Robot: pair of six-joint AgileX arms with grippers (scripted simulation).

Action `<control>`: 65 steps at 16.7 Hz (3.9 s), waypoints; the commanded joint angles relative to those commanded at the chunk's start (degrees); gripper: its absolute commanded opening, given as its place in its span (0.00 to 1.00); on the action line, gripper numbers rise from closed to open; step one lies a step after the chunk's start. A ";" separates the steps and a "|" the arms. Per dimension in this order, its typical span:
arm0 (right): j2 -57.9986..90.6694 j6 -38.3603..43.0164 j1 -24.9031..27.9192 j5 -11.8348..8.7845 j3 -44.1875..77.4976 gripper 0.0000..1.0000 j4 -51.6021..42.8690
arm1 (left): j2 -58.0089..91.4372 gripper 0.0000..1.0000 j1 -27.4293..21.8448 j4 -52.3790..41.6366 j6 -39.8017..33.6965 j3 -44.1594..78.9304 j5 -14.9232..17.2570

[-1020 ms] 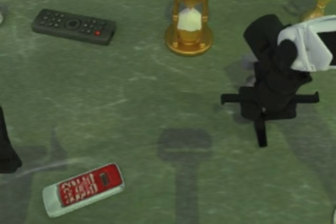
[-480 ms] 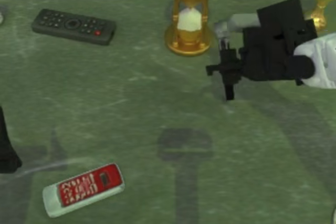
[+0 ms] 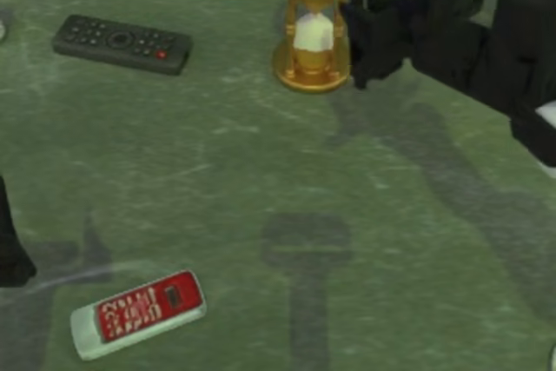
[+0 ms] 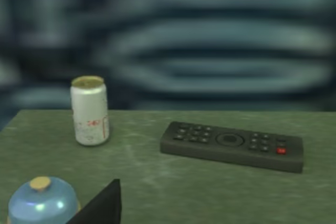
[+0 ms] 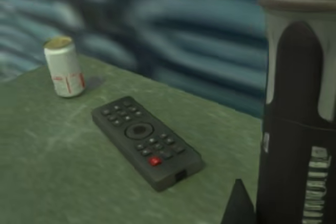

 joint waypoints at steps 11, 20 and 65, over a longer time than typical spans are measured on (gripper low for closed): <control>-3.88 -2.46 0.90 -1.66 -2.34 0.00 7.25 | 0.00 1.00 0.00 0.00 0.00 0.00 0.00; -12.78 -1.08 13.00 9.95 -5.99 0.00 5.34 | 0.00 1.00 0.00 0.00 0.00 0.00 0.00; -12.78 -1.08 13.01 9.96 -5.99 0.00 5.34 | 81.58 1.00 -36.25 29.10 3.20 52.67 7.26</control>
